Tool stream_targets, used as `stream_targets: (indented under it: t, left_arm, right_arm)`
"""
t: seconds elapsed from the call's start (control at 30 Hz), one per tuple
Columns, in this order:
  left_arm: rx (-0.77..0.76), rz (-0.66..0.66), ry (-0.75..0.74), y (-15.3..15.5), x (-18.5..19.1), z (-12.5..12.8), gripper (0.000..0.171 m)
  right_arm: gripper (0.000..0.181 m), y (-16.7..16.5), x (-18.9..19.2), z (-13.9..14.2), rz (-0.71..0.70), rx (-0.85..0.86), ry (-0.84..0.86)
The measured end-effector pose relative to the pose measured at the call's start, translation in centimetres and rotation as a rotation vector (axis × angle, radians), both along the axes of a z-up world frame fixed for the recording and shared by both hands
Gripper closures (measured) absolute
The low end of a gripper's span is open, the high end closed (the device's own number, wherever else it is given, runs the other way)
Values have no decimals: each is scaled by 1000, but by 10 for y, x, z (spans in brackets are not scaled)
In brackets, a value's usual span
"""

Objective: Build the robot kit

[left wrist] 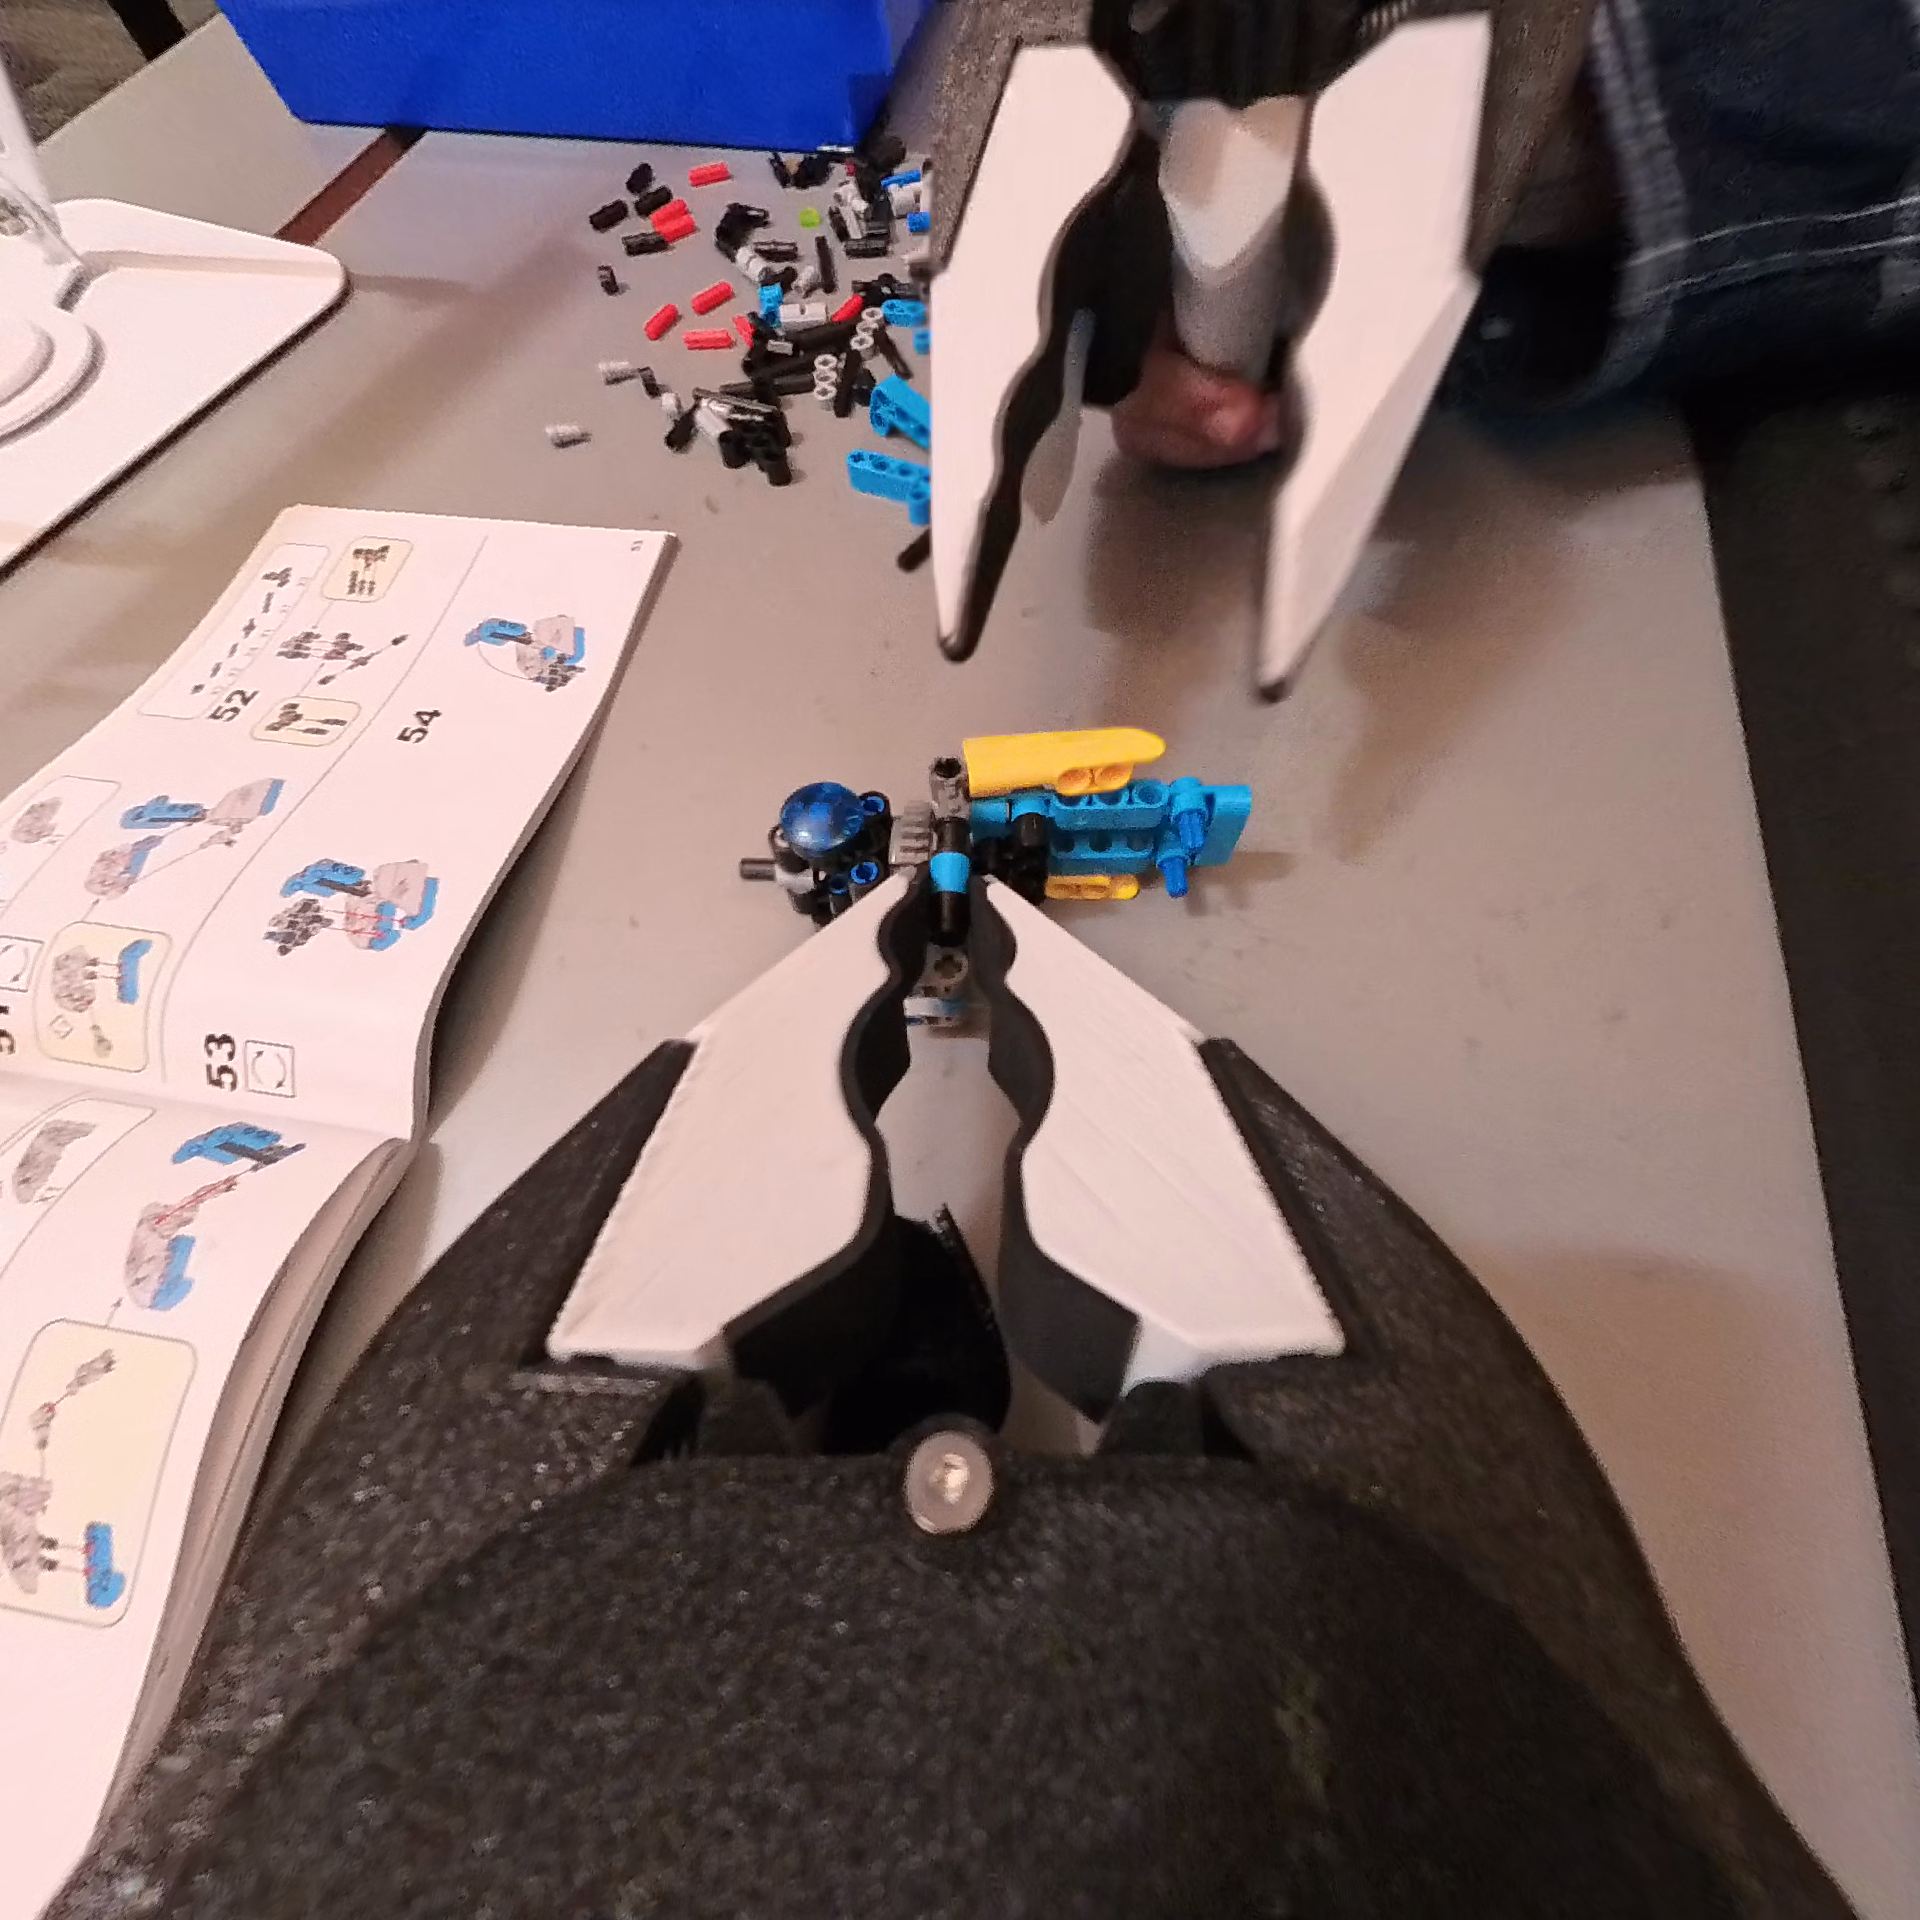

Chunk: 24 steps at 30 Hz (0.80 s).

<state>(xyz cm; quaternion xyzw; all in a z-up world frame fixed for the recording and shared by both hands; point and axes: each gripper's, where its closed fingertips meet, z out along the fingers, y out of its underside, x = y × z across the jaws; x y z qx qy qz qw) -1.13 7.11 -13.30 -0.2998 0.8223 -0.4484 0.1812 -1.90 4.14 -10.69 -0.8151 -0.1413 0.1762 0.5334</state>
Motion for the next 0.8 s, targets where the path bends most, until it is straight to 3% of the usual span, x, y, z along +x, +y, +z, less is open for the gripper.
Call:
stream_targets:
  t: [0.03,0.17,0.3,0.4,0.5,0.63,0.8]
  left_arm:
    - [-3,-7,3,0,0,0,164]
    - [-19,-23,19,0,-1,0,164]
    - [-31,-32,31,-1,-1,0,164]
    - [-38,-36,38,-2,-2,0,164]
    - [-37,-42,37,-2,-2,0,164]
    - [-42,-50,43,-3,-4,0,164]
    - [-55,-54,56,-4,-4,0,164]
  right_arm:
    - [119,-3,4,-3,28,-19,-2]
    - [121,-13,3,-10,172,-52,-46]
    - [129,6,4,-13,173,14,-179]
    - [130,9,8,-9,197,4,-81]
    - [153,8,13,-5,226,-34,42]
    - [136,1,3,-11,327,-61,15]
    - [121,6,3,-24,296,-89,-100]
